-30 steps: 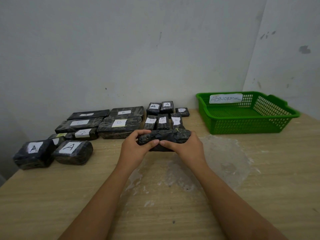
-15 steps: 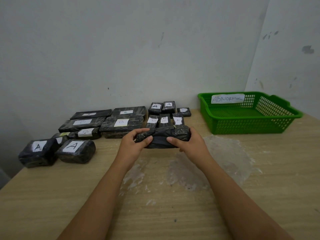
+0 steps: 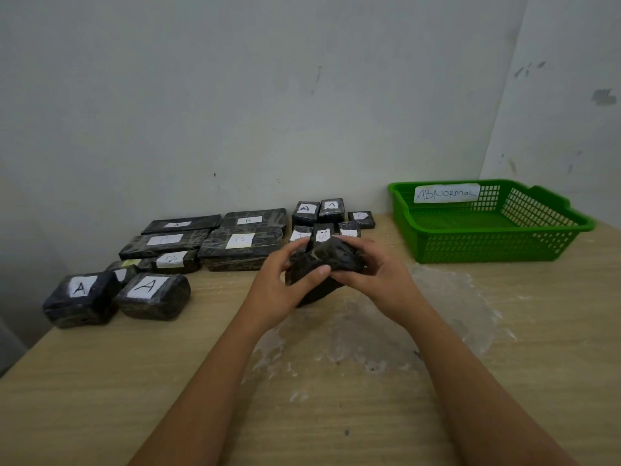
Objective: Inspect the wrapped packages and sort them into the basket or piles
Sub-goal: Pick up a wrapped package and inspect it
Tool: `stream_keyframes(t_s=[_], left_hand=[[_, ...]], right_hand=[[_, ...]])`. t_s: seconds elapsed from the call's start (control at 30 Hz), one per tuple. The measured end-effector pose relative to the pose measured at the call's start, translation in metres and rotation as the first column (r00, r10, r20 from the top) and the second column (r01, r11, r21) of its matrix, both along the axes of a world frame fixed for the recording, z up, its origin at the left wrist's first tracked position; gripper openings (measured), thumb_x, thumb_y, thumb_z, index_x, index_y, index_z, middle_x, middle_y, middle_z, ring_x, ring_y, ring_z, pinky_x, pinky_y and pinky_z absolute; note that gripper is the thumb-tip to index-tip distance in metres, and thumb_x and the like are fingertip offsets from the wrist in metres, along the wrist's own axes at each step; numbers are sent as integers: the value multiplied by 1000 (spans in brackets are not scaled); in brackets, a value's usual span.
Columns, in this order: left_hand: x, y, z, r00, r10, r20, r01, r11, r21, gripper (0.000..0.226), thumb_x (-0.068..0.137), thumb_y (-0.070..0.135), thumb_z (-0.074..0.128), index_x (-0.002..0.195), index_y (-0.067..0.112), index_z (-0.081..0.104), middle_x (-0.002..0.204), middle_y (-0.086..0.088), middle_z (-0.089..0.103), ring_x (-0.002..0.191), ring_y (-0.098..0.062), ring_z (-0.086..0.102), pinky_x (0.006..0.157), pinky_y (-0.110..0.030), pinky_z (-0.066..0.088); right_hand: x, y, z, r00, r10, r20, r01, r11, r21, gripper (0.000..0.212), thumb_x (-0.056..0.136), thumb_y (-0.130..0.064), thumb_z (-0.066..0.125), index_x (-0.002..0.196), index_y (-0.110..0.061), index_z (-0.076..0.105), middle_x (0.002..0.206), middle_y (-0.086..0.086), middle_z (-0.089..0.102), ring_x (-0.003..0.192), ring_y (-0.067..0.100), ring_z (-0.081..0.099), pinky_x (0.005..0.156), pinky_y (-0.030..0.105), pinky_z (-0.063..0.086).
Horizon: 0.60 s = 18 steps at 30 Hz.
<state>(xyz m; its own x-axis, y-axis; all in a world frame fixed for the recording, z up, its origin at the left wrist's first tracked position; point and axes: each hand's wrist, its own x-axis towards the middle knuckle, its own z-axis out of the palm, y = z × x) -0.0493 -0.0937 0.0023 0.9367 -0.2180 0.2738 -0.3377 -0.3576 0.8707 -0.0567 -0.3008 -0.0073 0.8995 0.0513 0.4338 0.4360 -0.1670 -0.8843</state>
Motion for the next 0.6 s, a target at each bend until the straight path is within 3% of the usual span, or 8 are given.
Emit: stream_keyframes(t_s=[0.07,0.13,0.2,0.27,0.33,0.43,0.53,0.6], left_hand=[[-3,-6,0,1000,-21,21,20,999,41,62,75,77,64,133,61,50,140,17,49,124,2,49,105,-27,42],[-4,-9,3,1000,-22,19,21,999,37,44,76,72,62,117,63,50,133,18,53,118,7,50,105,-29,43],[-1,-7,2,1000,-16,-2,16,999,-38,41,77,71,66,113,55,58,129,18,60,120,3,54,108,-37,46],[2,-4,0,1000,-20,-20,17,990,-142,47,75,74,72,114,48,63,127,16,65,124,-7,59,108,-48,50],[3,-1,0,999,-25,-27,19,977,-211,50,71,71,73,114,48,63,125,12,67,122,-13,63,105,-52,53],[2,0,1,999,-37,0,37,983,-181,50,74,72,75,117,51,61,124,11,67,121,-12,62,105,-51,52],[-1,0,4,997,-73,28,76,984,-160,51,74,81,67,120,58,61,129,7,65,124,-11,60,108,-49,50],[-2,-1,9,997,-75,24,78,976,-205,46,76,79,66,116,57,65,128,2,65,123,-16,62,106,-50,51]], right_hand=[[-2,1,1,999,43,26,-43,999,-26,60,80,-14,86,131,-40,66,129,5,59,117,18,65,100,39,56],[-5,4,3,996,86,-2,-86,995,42,65,79,-6,85,133,-34,63,132,6,57,116,20,67,96,35,58],[-7,5,6,990,121,-68,-107,978,179,61,75,1,84,126,-21,59,125,6,63,110,21,71,90,32,59],[-8,4,8,988,115,-103,-87,965,245,48,72,-6,85,111,-16,59,111,5,72,103,20,73,86,31,59],[-6,1,9,997,39,-72,-27,986,167,38,70,-20,87,100,-22,64,98,-6,74,94,14,70,85,31,58],[-6,-1,8,998,-60,10,60,998,27,32,78,-16,86,98,-31,66,86,-17,69,80,10,61,72,25,50],[-7,-2,10,998,-46,45,47,999,-24,34,87,-15,79,101,-42,64,100,-11,71,76,22,65,63,32,51],[-10,2,13,999,37,2,-37,998,53,31,94,-7,71,106,-33,59,107,2,71,74,24,71,58,35,56]])
